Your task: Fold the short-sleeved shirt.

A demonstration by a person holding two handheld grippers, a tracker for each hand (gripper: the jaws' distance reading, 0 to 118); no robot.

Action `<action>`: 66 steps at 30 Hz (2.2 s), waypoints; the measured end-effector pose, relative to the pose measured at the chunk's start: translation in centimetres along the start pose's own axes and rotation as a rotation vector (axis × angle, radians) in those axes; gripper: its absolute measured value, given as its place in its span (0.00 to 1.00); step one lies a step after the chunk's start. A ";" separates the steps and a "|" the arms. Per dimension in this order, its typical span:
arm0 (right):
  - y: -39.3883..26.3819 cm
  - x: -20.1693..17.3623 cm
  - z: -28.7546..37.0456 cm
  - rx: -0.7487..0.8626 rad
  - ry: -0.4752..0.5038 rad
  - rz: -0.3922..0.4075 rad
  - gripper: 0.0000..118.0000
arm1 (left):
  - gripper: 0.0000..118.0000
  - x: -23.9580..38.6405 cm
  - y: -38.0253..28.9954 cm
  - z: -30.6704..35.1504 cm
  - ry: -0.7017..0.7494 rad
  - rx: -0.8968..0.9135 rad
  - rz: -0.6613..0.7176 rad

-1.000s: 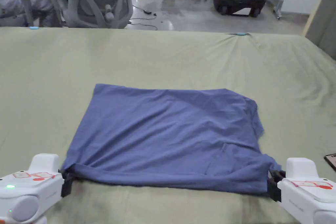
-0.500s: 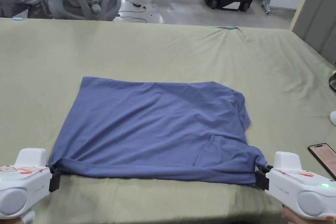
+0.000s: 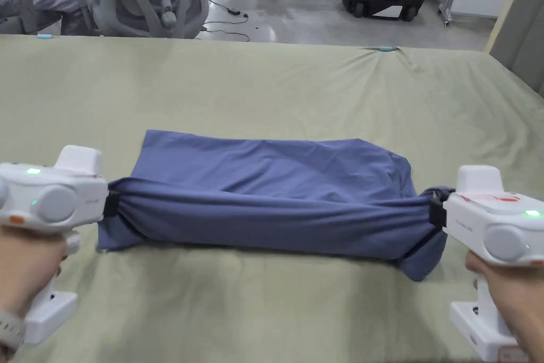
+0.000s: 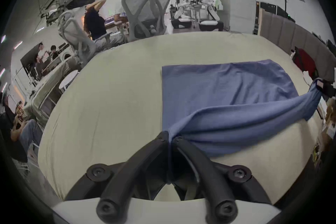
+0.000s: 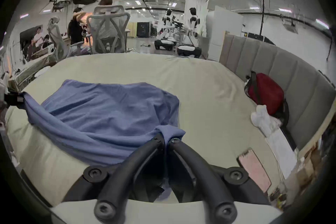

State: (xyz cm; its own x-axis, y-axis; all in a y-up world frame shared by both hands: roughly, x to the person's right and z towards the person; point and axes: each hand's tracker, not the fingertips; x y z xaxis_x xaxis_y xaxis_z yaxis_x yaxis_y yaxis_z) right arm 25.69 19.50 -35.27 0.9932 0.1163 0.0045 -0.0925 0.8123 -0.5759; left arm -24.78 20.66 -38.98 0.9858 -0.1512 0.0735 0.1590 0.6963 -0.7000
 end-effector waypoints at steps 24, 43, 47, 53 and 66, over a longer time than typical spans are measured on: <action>-5.8 -9.3 3.1 0.092 0.086 -0.044 0.10 | 0.00 10.5 -7.2 2.9 -0.031 0.354 0.059; -7.1 -6.6 2.7 0.060 0.045 -0.074 0.00 | 0.93 -1.6 -6.8 -3.7 0.004 0.105 0.366; -7.4 -5.2 2.2 0.030 0.022 -0.089 0.00 | 0.83 -1.0 -5.7 -7.8 0.018 0.006 0.297; -7.5 -1.9 1.9 -0.005 -0.029 -0.123 0.00 | 0.43 1.6 -5.8 -9.2 -0.003 -0.073 0.098; -6.9 0.0 -3.3 -0.074 0.018 -0.180 0.97 | 0.03 2.7 -2.8 -1.9 0.018 0.069 0.096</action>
State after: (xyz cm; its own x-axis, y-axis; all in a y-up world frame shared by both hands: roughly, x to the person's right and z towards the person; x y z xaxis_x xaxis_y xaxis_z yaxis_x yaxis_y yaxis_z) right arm 26.61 12.01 -34.04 0.9944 -0.0381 0.0986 0.0917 0.7748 -0.6255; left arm -22.68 16.97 -38.20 0.9955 -0.0942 -0.0047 0.0683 0.7544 -0.6529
